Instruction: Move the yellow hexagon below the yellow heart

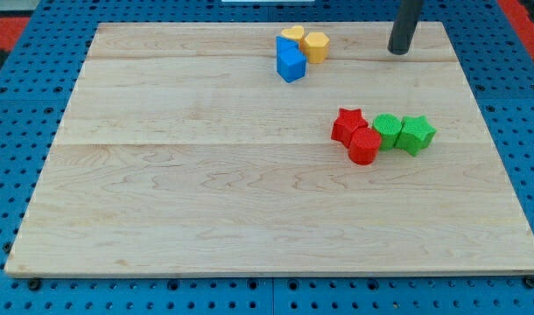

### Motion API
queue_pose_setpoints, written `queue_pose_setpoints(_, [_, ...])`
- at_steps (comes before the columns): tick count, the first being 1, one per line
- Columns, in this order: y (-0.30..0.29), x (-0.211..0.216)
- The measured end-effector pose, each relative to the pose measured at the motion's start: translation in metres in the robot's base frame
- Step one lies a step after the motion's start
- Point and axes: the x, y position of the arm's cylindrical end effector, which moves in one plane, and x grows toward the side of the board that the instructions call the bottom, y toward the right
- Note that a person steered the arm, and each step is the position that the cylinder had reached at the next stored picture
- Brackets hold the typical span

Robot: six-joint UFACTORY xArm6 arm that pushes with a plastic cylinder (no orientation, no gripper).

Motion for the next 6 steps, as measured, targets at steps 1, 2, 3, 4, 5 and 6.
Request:
queue_pose_setpoints(1, [-0.076,-0.011])
queue_pose_setpoints(2, [-0.100,-0.011])
queue_pose_setpoints(3, [-0.102,-0.012])
queue_pose_setpoints(4, [-0.112,-0.009])
queue_pose_setpoints(5, [-0.179,0.011])
queue_pose_setpoints(6, [-0.181,0.011])
